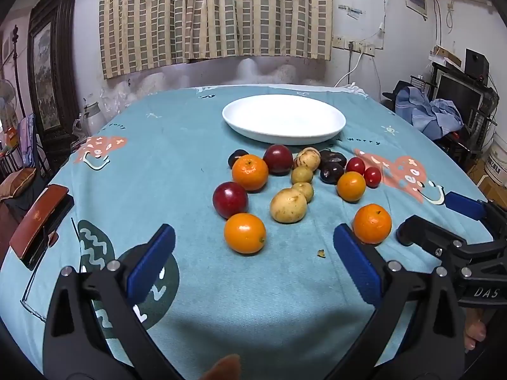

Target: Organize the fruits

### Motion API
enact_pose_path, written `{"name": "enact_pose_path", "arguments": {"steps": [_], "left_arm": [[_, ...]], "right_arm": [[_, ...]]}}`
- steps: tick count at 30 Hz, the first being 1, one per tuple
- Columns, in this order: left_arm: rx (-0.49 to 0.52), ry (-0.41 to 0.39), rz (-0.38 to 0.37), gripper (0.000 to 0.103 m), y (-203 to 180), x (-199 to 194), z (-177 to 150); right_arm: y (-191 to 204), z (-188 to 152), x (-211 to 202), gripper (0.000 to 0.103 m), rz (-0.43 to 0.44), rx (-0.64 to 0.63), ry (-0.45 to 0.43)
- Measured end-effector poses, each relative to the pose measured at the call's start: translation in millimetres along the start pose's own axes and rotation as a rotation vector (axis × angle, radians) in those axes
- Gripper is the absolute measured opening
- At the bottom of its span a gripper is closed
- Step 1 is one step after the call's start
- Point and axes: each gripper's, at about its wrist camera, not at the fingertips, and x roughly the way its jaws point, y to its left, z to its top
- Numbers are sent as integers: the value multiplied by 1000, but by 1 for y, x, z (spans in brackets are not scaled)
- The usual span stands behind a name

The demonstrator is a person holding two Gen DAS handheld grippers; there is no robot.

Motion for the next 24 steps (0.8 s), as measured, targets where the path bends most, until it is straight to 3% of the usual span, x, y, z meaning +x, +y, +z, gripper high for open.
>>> {"name": "enact_pose_path", "arguments": {"steps": [24], "left_arm": [[8, -4, 4, 101, -2, 2, -1]], "right_arm": [[1, -1, 1, 102, 1, 2, 2]]}}
